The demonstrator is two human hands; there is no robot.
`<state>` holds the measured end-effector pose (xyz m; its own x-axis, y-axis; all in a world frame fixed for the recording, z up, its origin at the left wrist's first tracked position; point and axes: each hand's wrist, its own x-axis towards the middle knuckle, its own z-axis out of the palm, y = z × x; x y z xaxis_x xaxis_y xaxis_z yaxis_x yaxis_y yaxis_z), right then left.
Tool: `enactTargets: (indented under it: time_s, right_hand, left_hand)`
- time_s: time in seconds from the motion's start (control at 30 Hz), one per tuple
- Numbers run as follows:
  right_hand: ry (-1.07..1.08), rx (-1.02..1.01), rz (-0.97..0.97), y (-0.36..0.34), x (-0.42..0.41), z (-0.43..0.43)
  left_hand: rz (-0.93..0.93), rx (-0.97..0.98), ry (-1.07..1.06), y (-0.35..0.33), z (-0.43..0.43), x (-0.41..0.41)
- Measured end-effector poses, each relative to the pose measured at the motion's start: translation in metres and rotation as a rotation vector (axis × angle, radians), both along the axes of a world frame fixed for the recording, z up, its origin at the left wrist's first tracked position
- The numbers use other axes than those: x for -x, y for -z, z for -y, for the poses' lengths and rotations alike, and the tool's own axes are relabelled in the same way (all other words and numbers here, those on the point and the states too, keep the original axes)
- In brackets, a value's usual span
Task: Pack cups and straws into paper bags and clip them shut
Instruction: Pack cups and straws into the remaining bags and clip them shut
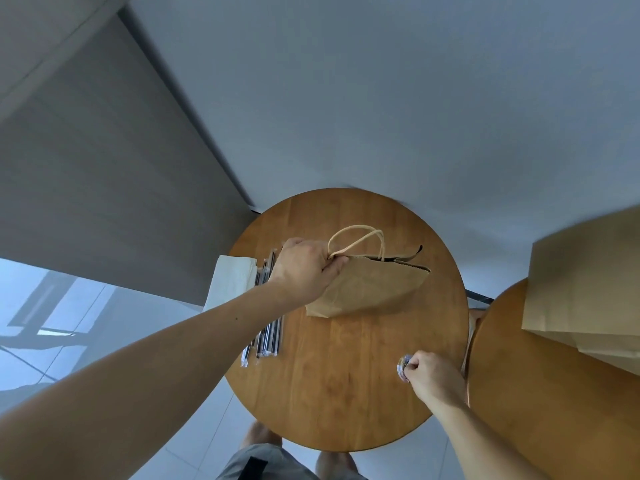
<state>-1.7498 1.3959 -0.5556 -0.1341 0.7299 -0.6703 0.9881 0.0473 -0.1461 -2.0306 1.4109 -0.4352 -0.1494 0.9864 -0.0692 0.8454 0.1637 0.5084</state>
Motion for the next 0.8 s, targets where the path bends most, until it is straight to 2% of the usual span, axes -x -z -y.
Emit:
enactTargets:
  time_s: [0.27, 0.47, 0.63, 0.8]
  right_hand:
    - [-0.02, -0.007, 0.006, 0.013, 0.003, 0.002]
    - [0.059, -0.063, -0.046, 0.012, -0.006, 0.005]
    - [0.129, -0.151, -0.177, 0.008, -0.012, 0.007]
    - [0.172, -0.218, -0.391, -0.014, 0.001, -0.004]
  left_hand:
    - [0.017, 0.011, 0.021, -0.003, 0.002, 0.001]
    - [0.019, -0.026, 0.009, -0.003, 0.0, -0.001]
    - [0.026, -0.018, 0.017, -0.004, -0.002, -0.001]
    - [-0.006, 0.017, 0.011, -0.005, -0.002, 0.001]
